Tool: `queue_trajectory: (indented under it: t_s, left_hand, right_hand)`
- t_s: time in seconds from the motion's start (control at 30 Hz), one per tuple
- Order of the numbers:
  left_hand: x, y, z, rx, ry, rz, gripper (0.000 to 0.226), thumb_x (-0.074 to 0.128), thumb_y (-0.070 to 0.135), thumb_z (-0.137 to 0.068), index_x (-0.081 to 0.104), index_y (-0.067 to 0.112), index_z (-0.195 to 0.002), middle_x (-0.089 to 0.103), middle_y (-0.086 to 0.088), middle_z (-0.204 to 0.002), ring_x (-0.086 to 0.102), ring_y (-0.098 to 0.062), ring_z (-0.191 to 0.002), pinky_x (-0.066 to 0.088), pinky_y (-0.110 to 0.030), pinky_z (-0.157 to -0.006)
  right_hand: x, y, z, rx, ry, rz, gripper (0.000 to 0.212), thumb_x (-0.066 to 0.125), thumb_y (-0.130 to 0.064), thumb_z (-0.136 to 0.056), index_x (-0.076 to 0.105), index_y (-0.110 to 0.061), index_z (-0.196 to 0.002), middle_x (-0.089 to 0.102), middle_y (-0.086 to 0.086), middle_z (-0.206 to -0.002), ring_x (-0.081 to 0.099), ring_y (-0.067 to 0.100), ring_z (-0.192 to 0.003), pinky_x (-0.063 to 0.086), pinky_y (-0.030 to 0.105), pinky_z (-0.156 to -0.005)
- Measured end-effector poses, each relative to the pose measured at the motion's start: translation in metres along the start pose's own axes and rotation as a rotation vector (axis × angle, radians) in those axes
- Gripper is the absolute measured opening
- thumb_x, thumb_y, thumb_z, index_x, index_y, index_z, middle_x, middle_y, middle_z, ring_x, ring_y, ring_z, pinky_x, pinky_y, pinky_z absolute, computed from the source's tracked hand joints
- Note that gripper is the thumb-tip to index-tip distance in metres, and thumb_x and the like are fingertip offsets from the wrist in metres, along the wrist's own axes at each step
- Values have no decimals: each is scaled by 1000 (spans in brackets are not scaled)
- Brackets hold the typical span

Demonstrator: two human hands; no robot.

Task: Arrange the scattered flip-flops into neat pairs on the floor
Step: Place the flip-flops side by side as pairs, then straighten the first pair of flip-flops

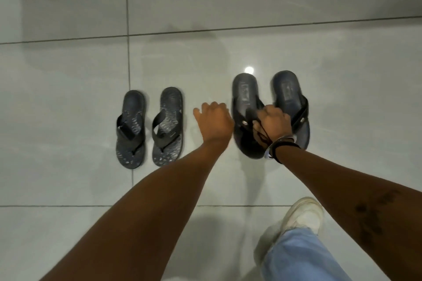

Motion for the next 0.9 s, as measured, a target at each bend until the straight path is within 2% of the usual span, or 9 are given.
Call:
queue_trajectory:
  t_s: [0.13,0.2,0.27,0.43,0.53,0.6,0.67,0.8,0.9]
  left_hand:
    - [-16,-121,-16,-299,-28,-122,36,51,39,-92,68,11,-106,65,-13,-111,53,-33,-106,34,-50,-96]
    - [-13,-175,-22,-440,-132,-141,43,52,45,-89,66,12,-113,61,-14,-122,48,-34,-117,28,-56,-105]
    - [-4,-219,-21,-544,-247,-139,48,55,51,-85,64,14,-114,60,-14,-125,46,-35,-122,23,-58,-109]
    - [18,-249,-25,-511,-306,-100,39,58,51,-84,65,19,-104,68,-8,-106,53,-33,-114,23,-58,-108]
    - [25,-250,-28,-520,-312,-65,38,51,52,-90,64,17,-97,70,-7,-97,59,-33,-106,23,-58,-108]
    - [27,-251,-33,-506,-298,-40,30,56,46,-90,60,17,-84,69,-6,-90,61,-32,-100,23,-57,-108]
    - [26,-254,-36,-499,-290,7,36,58,44,-90,48,17,-68,65,-3,-80,63,-32,-93,24,-55,-107]
    - [10,-260,-51,-447,-237,46,29,52,42,-93,51,17,-80,69,-8,-89,64,-32,-90,27,-49,-104]
    - [-9,-269,-79,-426,-222,66,23,54,40,-93,53,17,-87,69,-8,-94,62,-32,-95,27,-47,-102]
  right_hand:
    - [32,-80,-18,-196,-229,74,53,48,-30,-99,32,-13,-146,22,12,-156,29,28,-140,32,47,-111]
    - [52,-114,-29,-232,-281,127,60,44,-26,-101,15,-16,-153,1,8,-163,9,25,-148,14,52,-118]
    - [70,-144,-41,-257,-288,163,65,43,-24,-101,7,-19,-154,-9,5,-163,-1,26,-150,5,54,-119]
    - [96,-166,-63,-228,-309,262,81,54,-30,-96,0,-15,-154,-11,8,-163,-4,29,-150,5,52,-119]
    - [105,-169,-64,-149,-401,227,77,55,-29,-98,3,-18,-154,-11,9,-162,-2,31,-150,10,55,-120]
    - [105,-173,-66,-127,-402,243,73,54,-27,-100,5,-20,-154,-11,11,-162,0,32,-149,14,56,-118]
    - [104,-178,-69,-114,-376,260,76,58,-28,-98,8,-20,-154,-10,13,-162,2,33,-149,18,57,-117]
    - [99,-190,-79,-76,-389,205,89,68,-38,-89,8,-20,-152,-10,14,-161,0,33,-149,19,57,-115]
    - [97,-201,-93,-48,-378,228,85,65,-27,-93,5,-22,-153,-12,15,-161,0,32,-149,21,56,-115]
Point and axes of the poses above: each hand's wrist, its own z-axis away from the middle knuckle, its own x-axis out of the palm, y = z × x, the point moved 7 cm from there along -z, towards the middle knuckle
